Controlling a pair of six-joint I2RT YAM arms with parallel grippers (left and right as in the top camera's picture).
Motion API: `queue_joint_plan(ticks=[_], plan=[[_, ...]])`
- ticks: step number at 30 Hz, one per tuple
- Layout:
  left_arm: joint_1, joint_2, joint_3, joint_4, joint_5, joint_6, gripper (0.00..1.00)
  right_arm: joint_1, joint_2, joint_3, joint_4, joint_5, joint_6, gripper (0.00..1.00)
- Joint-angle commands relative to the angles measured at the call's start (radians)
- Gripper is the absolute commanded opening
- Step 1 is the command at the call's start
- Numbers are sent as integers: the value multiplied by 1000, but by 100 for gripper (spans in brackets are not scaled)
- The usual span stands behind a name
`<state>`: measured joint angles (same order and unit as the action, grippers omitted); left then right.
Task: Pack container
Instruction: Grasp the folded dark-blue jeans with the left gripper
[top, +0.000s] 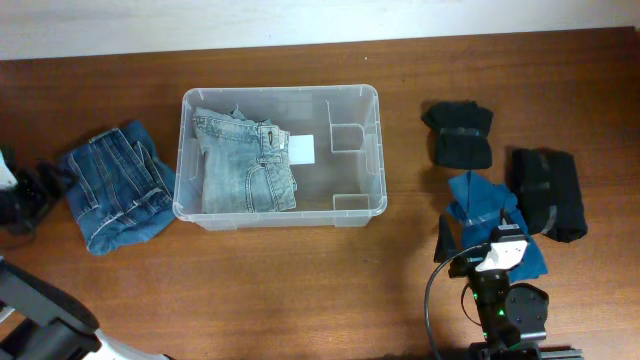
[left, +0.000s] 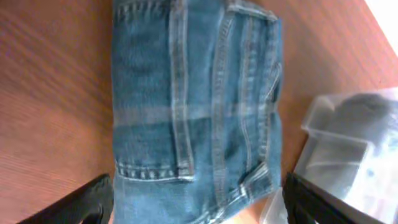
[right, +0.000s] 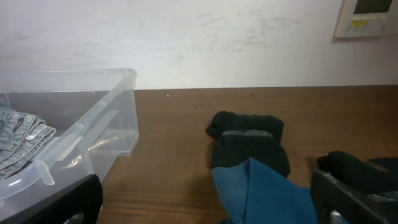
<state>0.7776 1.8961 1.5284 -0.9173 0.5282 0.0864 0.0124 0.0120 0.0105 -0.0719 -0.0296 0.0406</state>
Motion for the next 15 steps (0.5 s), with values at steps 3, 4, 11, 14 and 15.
queue_joint_plan(ticks=[3, 4, 11, 14, 15], plan=[[14, -14, -138, 117, 56, 4, 92, -8, -5, -5, -6, 5, -7, 98], [13, -14, -160, 146, 56, 4, 92, -8, -5, -5, -6, 5, -7, 98], [19, -10, -280, 349, 53, 4, 93, -8, -5, -5, -6, 5, -7, 98], [18, 8, -304, 424, 52, 4, 93, -8, -5, -5, -6, 5, -7, 98], [18, 17, -305, 436, 53, 3, 94, -8, -5, -5, -6, 5, -7, 98]])
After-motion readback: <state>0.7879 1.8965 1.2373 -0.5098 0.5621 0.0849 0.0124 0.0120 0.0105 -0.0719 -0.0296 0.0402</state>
